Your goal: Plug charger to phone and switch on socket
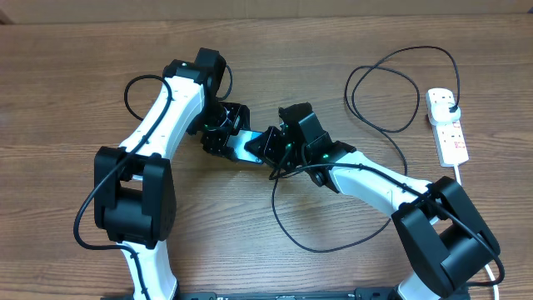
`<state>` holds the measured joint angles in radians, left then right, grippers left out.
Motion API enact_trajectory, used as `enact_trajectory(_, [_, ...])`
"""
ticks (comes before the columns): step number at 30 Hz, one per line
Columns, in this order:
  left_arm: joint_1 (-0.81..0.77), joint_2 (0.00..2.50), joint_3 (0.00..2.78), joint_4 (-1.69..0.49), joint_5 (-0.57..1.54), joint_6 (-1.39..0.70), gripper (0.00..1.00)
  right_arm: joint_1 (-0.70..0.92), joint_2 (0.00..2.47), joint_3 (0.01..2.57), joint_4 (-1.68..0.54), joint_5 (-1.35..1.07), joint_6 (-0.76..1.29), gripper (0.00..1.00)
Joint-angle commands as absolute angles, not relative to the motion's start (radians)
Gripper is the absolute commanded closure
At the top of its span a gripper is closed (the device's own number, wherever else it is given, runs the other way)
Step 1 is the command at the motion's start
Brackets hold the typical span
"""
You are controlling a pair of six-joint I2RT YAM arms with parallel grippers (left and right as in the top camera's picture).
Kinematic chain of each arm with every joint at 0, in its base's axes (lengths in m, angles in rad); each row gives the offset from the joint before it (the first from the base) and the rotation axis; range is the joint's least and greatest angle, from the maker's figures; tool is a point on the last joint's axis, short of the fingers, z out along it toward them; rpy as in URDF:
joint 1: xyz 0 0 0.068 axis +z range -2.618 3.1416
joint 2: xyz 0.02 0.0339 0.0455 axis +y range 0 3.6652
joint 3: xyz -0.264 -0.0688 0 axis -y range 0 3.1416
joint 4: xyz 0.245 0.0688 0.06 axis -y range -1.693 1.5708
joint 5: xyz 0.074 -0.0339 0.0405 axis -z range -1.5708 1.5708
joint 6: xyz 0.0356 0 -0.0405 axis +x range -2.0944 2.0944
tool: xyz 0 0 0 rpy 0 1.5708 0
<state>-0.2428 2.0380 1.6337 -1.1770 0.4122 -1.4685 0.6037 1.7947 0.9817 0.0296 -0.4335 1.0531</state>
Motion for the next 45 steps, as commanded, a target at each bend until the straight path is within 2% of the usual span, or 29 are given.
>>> enact_trajectory(1, [-0.249,2.034,1.659,-1.174,0.446,-1.497,0.28,0.611,1.798,1.002,0.041,-0.428,1.053,0.89])
enact_trajectory(4, [-0.249,2.034,1.659,-1.174,0.446,-1.497,0.24,0.609,1.798,1.002,0.044,-0.436,1.078,0.96])
enact_trajectory(7, [-0.249,2.034,1.659,-1.174,0.445,-1.497,0.16,0.599,1.797,1.002,0.045,-0.447,1.078,0.96])
enact_trajectory(17, [-0.249,2.034,1.659,-1.169,0.447,-1.496,0.11,0.508,1.794,1.002,0.040,-0.594,1.026,0.96])
enact_trajectory(24, [-0.249,2.034,1.659,-1.169,0.456,-1.398,0.07,0.426,1.732,1.002,-0.107,-0.587,0.937,0.96])
enact_trajectory(28, [-0.249,2.034,1.659,-1.125,0.563,-1.305,0.03,0.396,1.637,1.002,-0.181,-0.542,0.892,0.96])
enact_trajectory(34, [-0.249,2.034,1.659,-1.007,0.718,-1.202,0.02,0.359,1.481,1.002,-0.266,-0.486,0.885,0.96])
enact_trajectory(40, [-0.249,2.034,1.659,-0.890,0.872,-1.188,0.03,0.284,1.355,1.002,-0.293,-0.487,0.891,0.96])
enact_trajectory(45, [-0.249,2.034,1.659,-0.772,1.001,-1.189,0.04,0.231,1.323,1.002,-0.293,-0.478,1.014,0.96])
